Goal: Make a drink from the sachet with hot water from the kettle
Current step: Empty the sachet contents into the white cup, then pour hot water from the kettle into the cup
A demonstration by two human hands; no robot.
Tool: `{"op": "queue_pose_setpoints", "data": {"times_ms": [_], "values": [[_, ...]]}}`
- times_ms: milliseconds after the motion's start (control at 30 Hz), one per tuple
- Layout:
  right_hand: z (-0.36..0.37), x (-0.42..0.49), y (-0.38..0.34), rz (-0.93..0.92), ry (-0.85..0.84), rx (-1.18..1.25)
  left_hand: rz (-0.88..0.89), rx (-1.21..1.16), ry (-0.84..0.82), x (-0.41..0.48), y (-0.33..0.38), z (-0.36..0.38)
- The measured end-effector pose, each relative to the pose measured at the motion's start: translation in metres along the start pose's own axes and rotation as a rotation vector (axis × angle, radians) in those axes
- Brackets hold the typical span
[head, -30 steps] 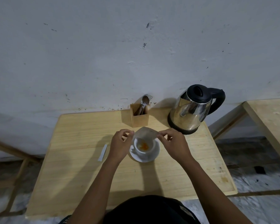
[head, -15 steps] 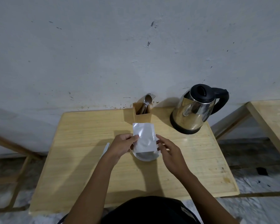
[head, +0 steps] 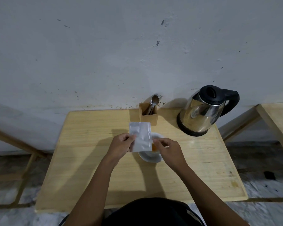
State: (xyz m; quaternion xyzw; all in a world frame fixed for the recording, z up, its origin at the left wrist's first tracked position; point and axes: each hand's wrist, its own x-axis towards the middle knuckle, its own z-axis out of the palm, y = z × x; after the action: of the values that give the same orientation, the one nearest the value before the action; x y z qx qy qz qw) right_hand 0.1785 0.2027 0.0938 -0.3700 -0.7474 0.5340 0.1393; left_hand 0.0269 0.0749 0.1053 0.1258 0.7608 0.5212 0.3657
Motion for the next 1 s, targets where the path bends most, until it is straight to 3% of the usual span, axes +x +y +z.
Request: {"op": "queue_pose_setpoints", "data": {"times_ms": [100,200,400,500,600,700,833,1000], "values": [[-0.002,0.008,0.014,-0.012,0.052,-0.242,-0.038,0.078,0.103,0.009,-0.017,-0.018],[-0.001,0.017,0.029,0.042,-0.053,-0.39,-0.07,0.168,0.173,0.022,-0.041,-0.033],[0.005,0.022,0.031,0.06,-0.194,-0.36,-0.116,0.336,0.204,0.037,-0.069,-0.032],[0.009,0.026,0.032,0.088,-0.202,-0.392,-0.095,0.615,0.259,0.034,-0.08,-0.02],[0.009,0.028,0.033,0.081,-0.2,-0.42,0.07,0.866,0.262,0.028,-0.092,-0.012],[0.007,0.026,0.029,0.07,-0.189,-0.414,0.169,1.012,0.134,0.028,-0.099,-0.008],[0.009,0.021,0.024,0.058,-0.15,-0.406,0.191,1.098,0.118,0.029,-0.105,-0.009],[0.01,0.021,0.024,0.064,-0.14,-0.484,0.202,1.043,0.164,0.031,-0.1,-0.008]]}}
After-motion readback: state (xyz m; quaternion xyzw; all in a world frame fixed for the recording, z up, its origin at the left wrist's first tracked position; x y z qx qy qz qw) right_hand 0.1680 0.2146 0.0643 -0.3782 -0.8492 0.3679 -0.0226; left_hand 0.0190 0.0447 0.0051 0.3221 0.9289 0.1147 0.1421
